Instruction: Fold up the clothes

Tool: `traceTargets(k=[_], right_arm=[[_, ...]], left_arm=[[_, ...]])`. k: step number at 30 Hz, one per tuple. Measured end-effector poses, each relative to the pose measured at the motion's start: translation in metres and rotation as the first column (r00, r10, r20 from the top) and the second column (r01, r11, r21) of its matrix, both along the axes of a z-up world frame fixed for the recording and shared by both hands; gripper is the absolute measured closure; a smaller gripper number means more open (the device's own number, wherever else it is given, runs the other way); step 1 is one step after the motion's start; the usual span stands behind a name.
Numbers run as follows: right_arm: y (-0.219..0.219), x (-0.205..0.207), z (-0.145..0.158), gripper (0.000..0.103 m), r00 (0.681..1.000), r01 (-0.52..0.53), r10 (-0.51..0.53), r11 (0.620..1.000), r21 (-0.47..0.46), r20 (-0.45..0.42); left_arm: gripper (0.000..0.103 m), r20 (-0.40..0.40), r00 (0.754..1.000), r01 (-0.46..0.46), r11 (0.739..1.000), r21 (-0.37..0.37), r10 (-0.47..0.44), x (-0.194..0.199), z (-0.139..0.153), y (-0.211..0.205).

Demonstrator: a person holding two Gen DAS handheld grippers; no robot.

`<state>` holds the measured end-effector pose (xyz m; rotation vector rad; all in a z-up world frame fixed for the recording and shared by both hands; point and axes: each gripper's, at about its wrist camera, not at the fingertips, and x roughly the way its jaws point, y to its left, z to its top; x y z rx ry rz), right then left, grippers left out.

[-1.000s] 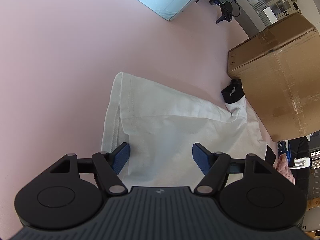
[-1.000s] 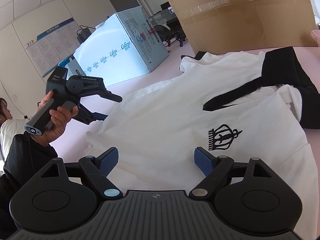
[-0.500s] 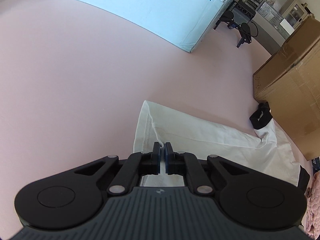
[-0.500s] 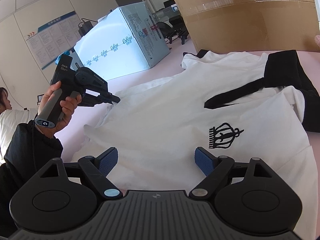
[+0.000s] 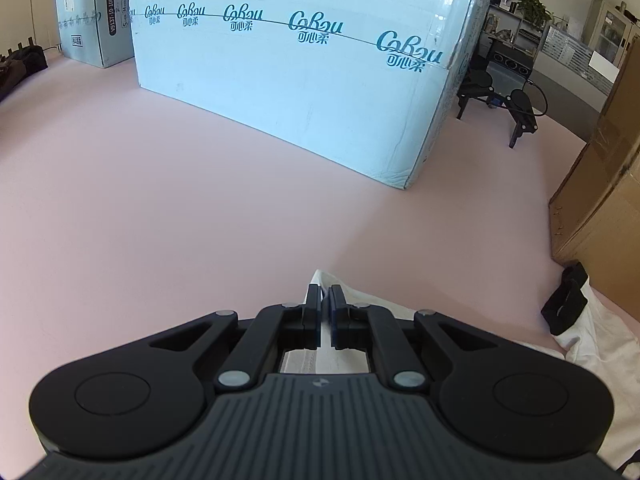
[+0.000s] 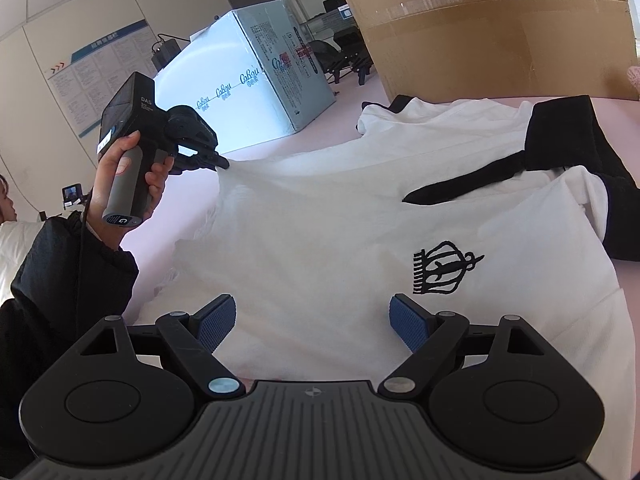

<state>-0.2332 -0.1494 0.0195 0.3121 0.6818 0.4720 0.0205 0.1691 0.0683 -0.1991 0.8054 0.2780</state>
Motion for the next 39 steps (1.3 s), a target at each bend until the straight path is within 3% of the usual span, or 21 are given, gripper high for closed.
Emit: traceTargets(k=[3, 6, 10, 12, 14, 16, 18, 22, 25, 28, 30, 33, 36, 39], right_arm=[[0.000, 0.000, 0.000, 0.020, 1.000, 0.001, -0.001, 1.000, -0.001, 0.000], [-0.001, 0.001, 0.000, 0.020, 1.000, 0.002, -0.002, 1.000, 0.006, -0.002], [-0.003, -0.001, 0.003, 0.020, 1.000, -0.003, 0.003, 1.000, 0.022, 0.025], [-0.006, -0.005, 0.007, 0.019, 0.998, -0.005, 0.002, 0.999, 0.038, 0.066], [-0.015, -0.012, 0.016, 0.015, 0.990, 0.002, -0.010, 0.998, 0.057, 0.142], [-0.028, -0.019, 0.024, 0.000, 0.976, 0.028, -0.047, 0.995, 0.090, 0.214], [-0.040, -0.025, 0.030, 0.000, 0.958, 0.061, -0.089, 0.992, 0.111, 0.272], [-0.059, -0.045, 0.040, 0.000, 0.963, 0.073, -0.082, 0.996, 0.045, 0.258], [-0.073, -0.074, 0.047, 0.000, 0.969, 0.066, -0.062, 0.998, -0.009, 0.240], [-0.084, -0.097, 0.045, 0.000, 0.982, 0.087, -0.088, 0.996, 0.014, 0.166], [-0.089, -0.104, 0.039, 0.000, 0.988, 0.121, -0.123, 0.992, 0.026, 0.093], [-0.104, -0.119, 0.028, 0.000, 0.969, 0.245, -0.246, 0.969, 0.021, 0.022], [-0.124, -0.125, 0.017, 0.002, 0.948, 0.313, -0.305, 0.945, 0.091, -0.091], [-0.135, -0.122, 0.002, 0.002, 0.944, 0.294, -0.250, 0.933, 0.207, -0.213]], left_arm=[[0.098, 0.003, 0.999, -0.040, 0.985, 0.171, 0.040, 0.006, -0.005, -0.005], [0.089, 0.002, 0.999, -0.047, 0.981, 0.191, 0.047, -0.001, -0.004, 0.008], [0.054, 0.033, 0.999, -0.001, 0.999, 0.044, -0.001, -0.036, 0.011, 0.039], [0.042, 0.054, 0.996, 0.078, 0.997, -0.016, -0.077, -0.066, 0.021, 0.047], [0.023, 0.071, 0.981, 0.183, 0.982, -0.041, -0.180, -0.095, 0.026, 0.045], [0.022, 0.070, 0.938, 0.342, 0.939, -0.028, -0.340, -0.129, 0.024, 0.035], [0.022, 0.055, 0.891, 0.451, 0.893, -0.005, -0.450, -0.155, 0.022, 0.024], [0.022, 0.072, 0.799, 0.599, 0.801, -0.007, -0.597, -0.204, 0.014, 0.004], [0.022, 0.124, 0.755, 0.652, 0.757, -0.036, -0.644, -0.219, 0.006, -0.005], [0.022, 0.148, 0.768, 0.630, 0.776, 0.001, -0.624, -0.214, -0.007, -0.021], [0.022, 0.148, 0.783, 0.616, 0.787, -0.043, -0.604, -0.199, -0.020, -0.030], [0.022, 0.172, 0.781, 0.624, 0.764, -0.165, -0.601, -0.186, -0.038, -0.031], [0.022, 0.202, 0.770, 0.635, 0.758, -0.148, -0.606, -0.191, -0.040, -0.029], [0.021, 0.211, 0.761, 0.645, 0.753, -0.135, -0.614, -0.193, -0.042, -0.029]])
